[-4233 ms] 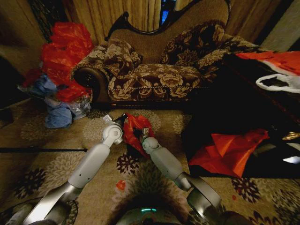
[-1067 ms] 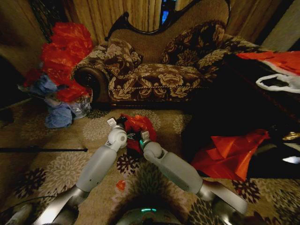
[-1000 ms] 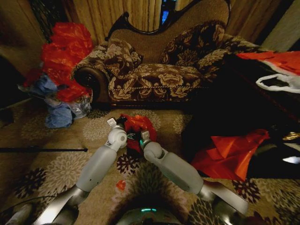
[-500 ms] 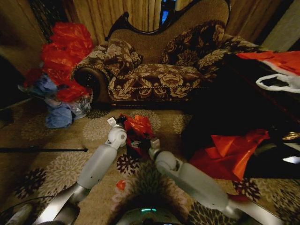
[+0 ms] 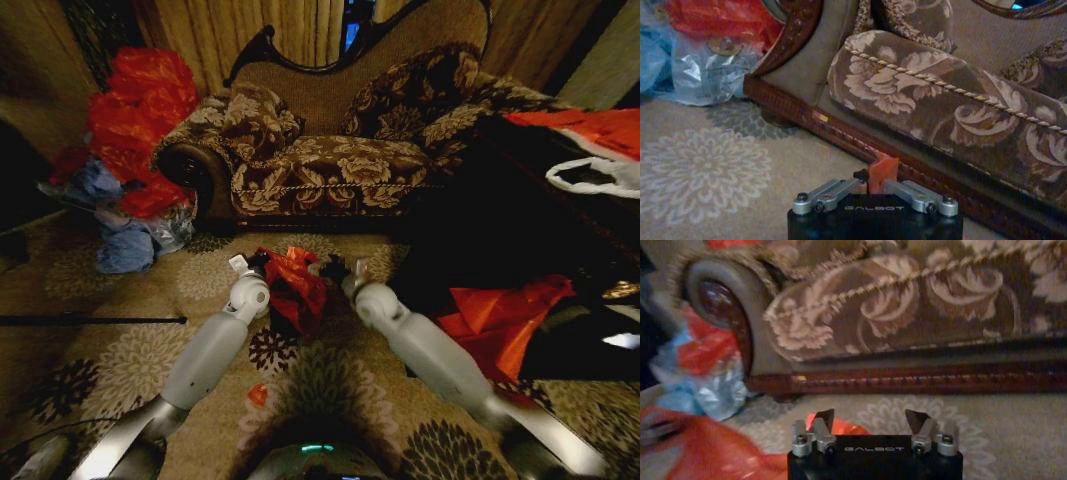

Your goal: Place a garbage bag over the trash bin.

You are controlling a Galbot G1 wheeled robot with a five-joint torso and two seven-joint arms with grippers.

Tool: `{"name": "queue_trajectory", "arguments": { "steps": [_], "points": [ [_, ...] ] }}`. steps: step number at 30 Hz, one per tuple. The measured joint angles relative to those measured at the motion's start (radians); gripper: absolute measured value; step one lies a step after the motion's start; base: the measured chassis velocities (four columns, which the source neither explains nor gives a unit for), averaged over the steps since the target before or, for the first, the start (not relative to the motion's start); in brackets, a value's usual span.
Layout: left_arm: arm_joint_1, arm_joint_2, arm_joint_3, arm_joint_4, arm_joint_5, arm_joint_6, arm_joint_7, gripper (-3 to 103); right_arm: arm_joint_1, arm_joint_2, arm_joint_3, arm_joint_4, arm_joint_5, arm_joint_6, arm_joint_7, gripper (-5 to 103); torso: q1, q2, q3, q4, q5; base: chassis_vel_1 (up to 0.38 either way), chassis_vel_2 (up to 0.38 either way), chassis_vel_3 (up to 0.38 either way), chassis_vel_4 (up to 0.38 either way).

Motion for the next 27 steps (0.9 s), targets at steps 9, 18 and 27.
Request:
{"name": "queue_trajectory", "arguments": {
  "steps": [9,18,27],
  "points": [
    [0.009,-0.002,-0.001,-0.034,-0.002,0.001,-0.016,0,-0.024,0.112,-0.024,-0.152,-0.119,0.018,-0.056,28,0.0,0.0,0.0,-0.0005,0.0,0.0,0.0,0.0,0.0],
    [0.009,-0.007,-0.003,-0.043,-0.002,0.001,-0.029,0,-0.072,0.128,-0.077,-0.111,-0.107,0.017,-0.038,1,0.0,0.0,0.0,-0.0006,0.0002,0.0,0.0,0.0,0.0],
    [0.01,-0.036,0.001,-0.048,0.002,0.006,-0.052,0,-0.035,0.195,-0.127,-0.175,-0.086,-0.021,-0.02,0,0.0,0.0,0.0,-0.0006,0.0,0.0,0.0,0.0,0.0]
  ]
}}
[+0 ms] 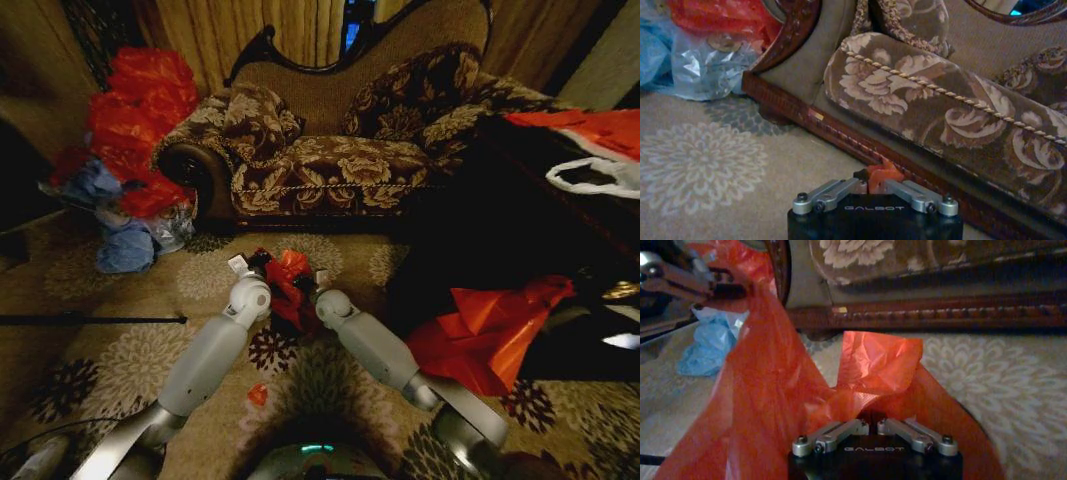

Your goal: Place a garbage bag over the trash bin.

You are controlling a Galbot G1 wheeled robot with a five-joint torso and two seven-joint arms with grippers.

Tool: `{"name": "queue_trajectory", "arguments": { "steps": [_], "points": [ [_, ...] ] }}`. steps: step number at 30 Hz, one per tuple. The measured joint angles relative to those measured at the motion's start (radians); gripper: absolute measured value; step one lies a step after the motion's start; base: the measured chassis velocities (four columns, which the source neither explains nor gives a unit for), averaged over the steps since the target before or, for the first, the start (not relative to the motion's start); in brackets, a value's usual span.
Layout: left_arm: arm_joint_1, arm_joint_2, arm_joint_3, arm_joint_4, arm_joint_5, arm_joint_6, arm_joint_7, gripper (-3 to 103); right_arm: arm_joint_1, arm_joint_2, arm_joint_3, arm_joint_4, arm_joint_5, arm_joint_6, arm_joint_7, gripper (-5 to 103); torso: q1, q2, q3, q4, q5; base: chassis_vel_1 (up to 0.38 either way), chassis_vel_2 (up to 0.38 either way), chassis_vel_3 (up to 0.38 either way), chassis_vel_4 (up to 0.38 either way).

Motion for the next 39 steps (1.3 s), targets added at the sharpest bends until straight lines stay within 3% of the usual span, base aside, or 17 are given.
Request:
{"name": "queue_trajectory", "arguments": {
  "steps": [13,21,37,39],
  "points": [
    [0.013,-0.027,-0.001,0.009,0.008,0.015,-0.013,0,0.07,0.097,-0.002,-0.209,0.057,-0.09,0.02,0,0.0,0.0,0.0,0.0001,0.0002,0.0,0.0,0.0,0.0],
    [0.026,-0.04,-0.004,0.016,0.026,0.015,-0.013,0,0.066,0.137,0.04,-0.306,0.048,-0.087,-0.019,0,0.0,0.0,0.0,0.0003,0.0003,0.0,0.0,0.0,0.0],
    [0.059,-0.075,-0.008,0.02,0.054,0.015,-0.017,0,0.08,0.138,0.098,-0.402,0.007,-0.062,-0.044,-3,0.0,0.0,0.0,0.0,0.0,0.0,0.0,0.0,0.0],
    [0.059,-0.075,-0.008,0.021,0.054,0.015,-0.017,0,0.078,0.138,0.096,-0.387,0.012,-0.063,-0.04,3,0.0,0.0,0.0,-0.0001,-0.0001,0.0,0.0,0.0,0.0]
  ]
}}
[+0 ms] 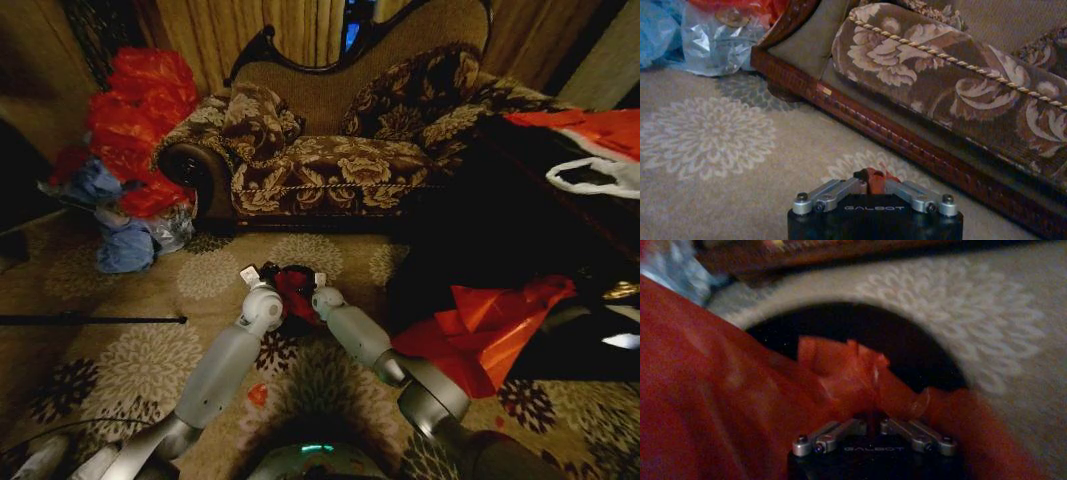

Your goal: Place a garbage bag over the trash bin.

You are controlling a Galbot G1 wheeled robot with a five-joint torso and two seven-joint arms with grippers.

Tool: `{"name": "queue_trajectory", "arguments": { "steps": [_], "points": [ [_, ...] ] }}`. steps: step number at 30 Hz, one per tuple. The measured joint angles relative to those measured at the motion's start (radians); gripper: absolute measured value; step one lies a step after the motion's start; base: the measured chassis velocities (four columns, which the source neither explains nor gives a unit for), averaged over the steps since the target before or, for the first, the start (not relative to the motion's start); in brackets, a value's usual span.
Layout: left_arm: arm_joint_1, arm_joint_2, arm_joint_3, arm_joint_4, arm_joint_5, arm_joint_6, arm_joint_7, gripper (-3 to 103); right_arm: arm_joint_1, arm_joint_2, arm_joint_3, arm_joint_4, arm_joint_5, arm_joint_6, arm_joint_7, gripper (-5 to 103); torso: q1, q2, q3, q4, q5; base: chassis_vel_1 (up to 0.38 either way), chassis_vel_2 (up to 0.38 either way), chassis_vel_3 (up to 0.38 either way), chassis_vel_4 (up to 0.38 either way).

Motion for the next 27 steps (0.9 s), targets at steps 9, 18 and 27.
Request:
{"name": "queue_trajectory", "arguments": {
  "steps": [9,18,27],
  "points": [
    [-0.012,-0.001,-0.002,-0.002,0.003,-0.002,-0.006,0,-0.022,-0.026,-0.069,0.23,0.025,0.001,0.077,36,0.0,0.0,0.0,0.0005,0.0002,0.0,0.0,0.0,0.0],
    [-0.051,0.055,-0.015,-0.035,-0.027,-0.006,-0.008,0,-0.033,-0.156,-0.068,0.389,0.014,0.0,0.109,73,0.0,0.0,0.0,0.0001,0.0004,0.0,0.0,0.0,0.0],
    [-0.061,0.11,-0.022,-0.037,-0.052,-0.007,-0.007,0,-0.082,-0.26,-0.026,0.562,0.049,0.007,0.176,100,0.0,0.0,0.0,0.0004,0.0005,0.0,0.0,0.0,0.0]
  ]
}}
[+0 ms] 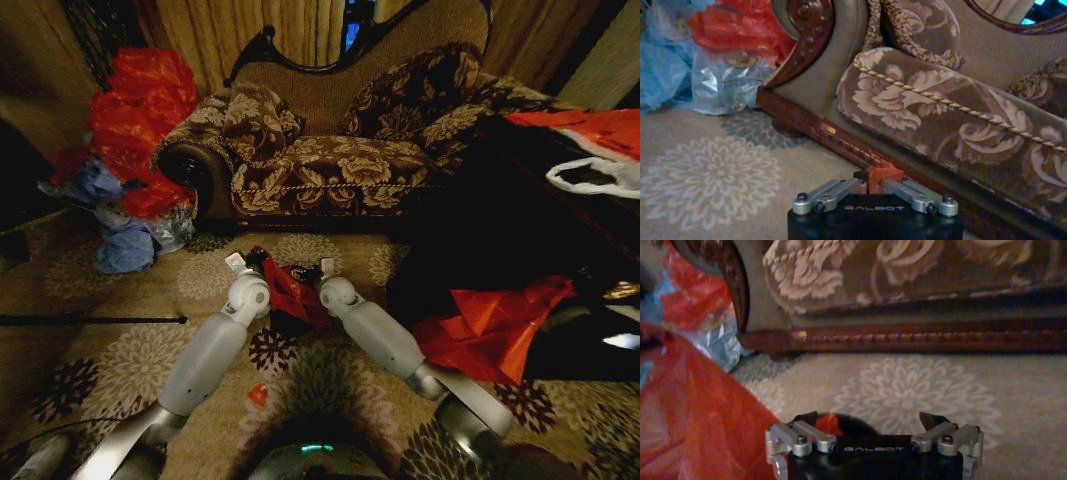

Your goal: Place a garbage bag over the trash bin.

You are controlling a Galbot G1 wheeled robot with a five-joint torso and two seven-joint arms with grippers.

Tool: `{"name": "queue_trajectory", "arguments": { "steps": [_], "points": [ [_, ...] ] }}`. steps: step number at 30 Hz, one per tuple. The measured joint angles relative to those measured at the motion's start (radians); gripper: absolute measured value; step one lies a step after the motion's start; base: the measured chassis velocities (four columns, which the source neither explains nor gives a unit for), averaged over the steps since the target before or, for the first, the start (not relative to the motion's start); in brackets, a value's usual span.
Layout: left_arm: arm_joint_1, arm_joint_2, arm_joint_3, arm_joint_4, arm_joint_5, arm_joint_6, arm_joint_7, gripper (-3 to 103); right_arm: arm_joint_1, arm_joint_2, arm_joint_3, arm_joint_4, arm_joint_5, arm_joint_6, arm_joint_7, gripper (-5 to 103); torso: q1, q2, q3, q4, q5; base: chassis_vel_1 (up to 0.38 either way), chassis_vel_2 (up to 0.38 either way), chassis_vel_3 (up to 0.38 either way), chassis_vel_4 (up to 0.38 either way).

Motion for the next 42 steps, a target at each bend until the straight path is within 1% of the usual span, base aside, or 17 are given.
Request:
{"name": "queue_trajectory", "arguments": {
  "steps": [1,4,6,7,8,11,16,21,24,25,27,32,34,36,37,39,42],
  "points": [
    [0.0,0.0,0.0,0.0,0.0,0.0,0.0,0,0.0,0.0,0.0,0.0,0.0,0.0,0.0,100,0.0,0.0,0.0,0.0,0.0,0.0,0.0,0.0,0.0],
    [0.005,0.007,0.002,0.005,-0.002,0.0,0.004,0,-0.045,-0.075,0.027,0.127,0.052,-0.006,0.024,100,0.0,0.0,0.0,0.0001,0.0001,0.0,0.0,0.0,0.0],
    [0.005,0.007,0.002,0.008,-0.003,0.0,0.004,0,-0.057,-0.093,0.036,0.157,0.067,-0.01,0.027,100,0.0,0.0,0.0,-0.0001,-0.0002,0.0,0.0,0.0,0.0],
    [0.004,0.007,0.003,0.019,-0.003,-0.001,0.006,0,-0.091,-0.139,0.06,0.236,0.1,-0.025,0.029,100,0.0,0.0,0.0,-0.0003,0.0001,0.0,0.0,0.0,0.0],
    [0.004,0.007,0.003,0.019,-0.003,-0.001,0.006,0,-0.091,-0.139,0.06,0.236,0.1,-0.025,0.029,100,0.0,0.0,0.0,-0.0003,0.0001,0.0,0.0,0.0,0.0],
    [-0.008,0.006,0.006,0.044,-0.003,-0.004,0.009,0,-0.161,-0.201,0.084,0.371,0.161,-0.058,0.026,100,0.0,0.0,0.0,-0.0006,-0.0001,0.0,0.0,0.0,0.0],
    [-0.02,0.006,0.014,0.06,-0.002,-0.005,0.009,0,-0.201,-0.191,0.075,0.424,0.177,-0.067,0.033,100,0.0,0.0,0.0,-0.0003,-0.0003,0.0,0.0,0.0,0.0],
    [-0.032,0.012,0.023,0.067,-0.003,-0.005,0.009,0,-0.212,-0.15,0.037,0.412,0.125,-0.066,0.016,100,0.0,0.0,0.0,-0.0001,-0.0001,0.0,0.0,0.0,0.0],
    [-0.028,0.013,0.025,0.063,-0.003,-0.005,0.008,0,-0.2,-0.105,-0.015,0.351,0.037,-0.054,-0.015,100,0.0,0.0,0.0,-0.0001,-0.0003,0.0,0.0,0.0,0.0],
    [-0.028,0.013,0.025,0.063,-0.003,-0.005,0.008,0,-0.2,-0.105,-0.015,0.351,0.037,-0.054,-0.015,100,0.0,0.0,0.0,-0.0001,-0.0003,0.0,0.0,0.0,0.0],
    [-0.018,0.013,0.025,0.05,-0.003,-0.005,0.007,0,-0.18,-0.066,-0.036,0.289,-0.039,-0.037,-0.044,100,0.0,0.0,0.0,-0.0002,-0.0004,0.0,0.0,0.0,0.0],
    [-0.001,0.018,0.024,0.03,-0.003,-0.005,0.007,0,-0.134,-0.018,-0.046,0.19,-0.125,0.001,-0.092,100,0.0,0.0,0.0,0.0,-0.0003,0.0,0.0,0.0,0.0],
    [0.002,0.02,0.024,0.026,-0.003,-0.005,0.007,0,-0.125,-0.012,-0.046,0.173,-0.134,0.009,-0.103,102,0.0,0.0,0.0,0.0,-0.0004,0.0,0.0,0.0,0.0],
    [0.008,0.022,0.022,0.017,-0.003,-0.005,0.007,0,-0.101,-0.006,-0.047,0.134,-0.14,0.02,-0.129,94,0.0,0.0,0.0,0.0,-0.0003,0.0,0.0,0.0,0.0],
    [0.008,0.022,0.022,0.017,-0.003,-0.005,0.007,0,-0.101,-0.006,-0.047,0.134,-0.14,0.02,-0.129,94,0.0,0.0,0.0,0.0,-0.0003,0.0,0.0,0.0,0.0],
    [0.008,0.023,0.02,0.016,-0.004,-0.005,0.006,0,-0.095,-0.016,-0.052,0.114,-0.155,0.025,-0.154,84,0.0,0.0,0.0,-0.0001,-0.0003,0.0,0.0,0.0,0.0],
    [0.008,0.025,0.019,0.015,-0.005,-0.005,0.005,0,-0.096,-0.026,-0.057,0.108,-0.167,0.026,-0.165,78,0.0,0.0,0.0,-0.0002,-0.0002,0.0,0.0,0.0,0.0]
  ]
}}
